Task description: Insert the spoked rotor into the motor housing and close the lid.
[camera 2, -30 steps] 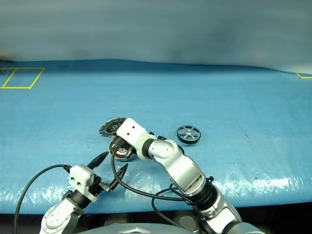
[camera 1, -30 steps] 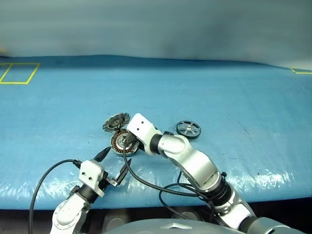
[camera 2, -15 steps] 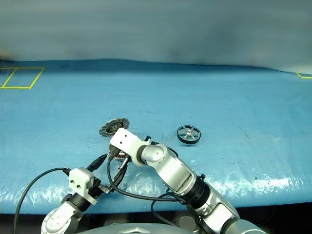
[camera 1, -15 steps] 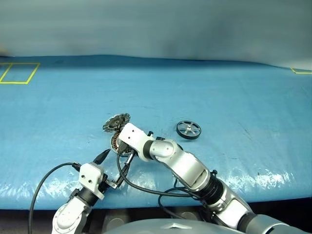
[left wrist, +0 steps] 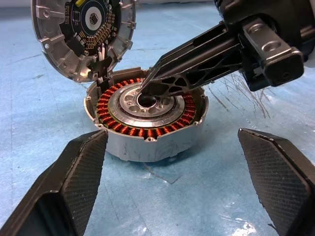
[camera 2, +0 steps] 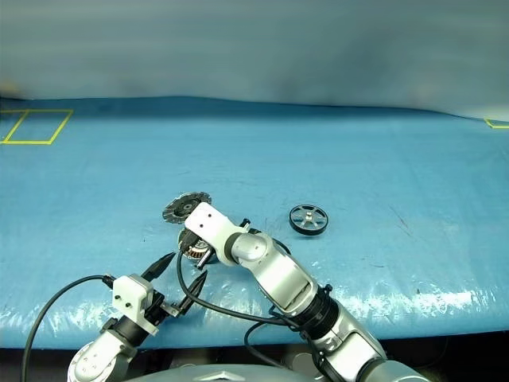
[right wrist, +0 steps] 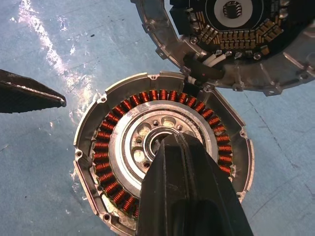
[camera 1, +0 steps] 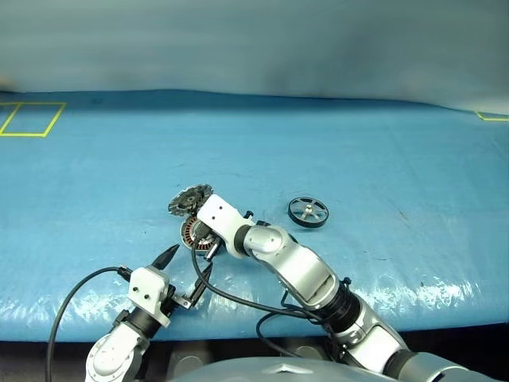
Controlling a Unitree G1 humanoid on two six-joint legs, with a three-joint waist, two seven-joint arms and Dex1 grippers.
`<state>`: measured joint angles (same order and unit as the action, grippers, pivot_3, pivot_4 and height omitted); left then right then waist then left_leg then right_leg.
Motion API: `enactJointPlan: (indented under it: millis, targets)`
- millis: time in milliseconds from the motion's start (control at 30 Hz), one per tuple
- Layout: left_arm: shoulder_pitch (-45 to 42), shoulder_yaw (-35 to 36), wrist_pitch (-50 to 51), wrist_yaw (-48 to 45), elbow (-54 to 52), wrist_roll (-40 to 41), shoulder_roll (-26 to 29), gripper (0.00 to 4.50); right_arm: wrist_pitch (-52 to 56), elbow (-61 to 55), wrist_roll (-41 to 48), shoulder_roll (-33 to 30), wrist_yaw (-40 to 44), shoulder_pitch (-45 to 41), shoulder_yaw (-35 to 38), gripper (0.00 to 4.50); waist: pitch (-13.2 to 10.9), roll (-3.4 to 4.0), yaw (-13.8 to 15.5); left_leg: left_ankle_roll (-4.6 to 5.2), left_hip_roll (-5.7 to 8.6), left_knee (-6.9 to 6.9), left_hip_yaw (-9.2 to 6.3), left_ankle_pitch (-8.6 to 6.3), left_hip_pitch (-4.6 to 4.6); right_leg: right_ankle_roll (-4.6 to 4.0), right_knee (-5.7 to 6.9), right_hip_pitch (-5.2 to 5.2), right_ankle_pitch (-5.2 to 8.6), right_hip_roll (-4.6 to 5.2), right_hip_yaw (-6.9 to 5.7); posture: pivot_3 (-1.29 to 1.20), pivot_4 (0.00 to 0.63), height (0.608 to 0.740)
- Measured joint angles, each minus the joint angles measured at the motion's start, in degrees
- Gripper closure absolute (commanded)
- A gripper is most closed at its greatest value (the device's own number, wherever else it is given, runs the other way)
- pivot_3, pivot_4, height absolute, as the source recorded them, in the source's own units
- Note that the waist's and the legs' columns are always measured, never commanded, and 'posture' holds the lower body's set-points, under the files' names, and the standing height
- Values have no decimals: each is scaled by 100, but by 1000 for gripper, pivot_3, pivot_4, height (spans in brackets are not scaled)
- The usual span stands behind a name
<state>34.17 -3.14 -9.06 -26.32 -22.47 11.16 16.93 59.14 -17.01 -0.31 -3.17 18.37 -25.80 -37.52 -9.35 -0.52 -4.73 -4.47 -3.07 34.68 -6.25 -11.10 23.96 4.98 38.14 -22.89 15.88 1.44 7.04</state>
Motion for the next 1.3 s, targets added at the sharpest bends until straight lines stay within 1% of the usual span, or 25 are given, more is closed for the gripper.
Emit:
enactJointPlan:
  millis: [600,733,1033,1300]
  targets:
    - [-116,-47,141,-28,-14,24,107,0,25,-254,30,-125,14,25,-28,4492,0,0,0,0,0,1,0,0,1,0,0,2,0,0,0,0,150,740]
    - [-110,-53,141,-42,-14,25,111,0,11,-252,22,-281,43,76,-128,4492,0,0,2,0,0,2,0,0,-1,0,-1,1,0,0,0,0,150,740]
    - [-112,-68,167,-50,-48,26,123,0,10,-252,40,-275,39,77,-152,4492,0,0,1,0,0,3,0,0,-6,0,-1,0,0,0,0,0,150,740]
    - [-142,-71,244,-45,-78,26,121,0,-94,-221,88,-136,44,83,-147,4492,0,0,0,0,0,2,0,0,-3,0,-1,0,0,0,0,0,150,740]
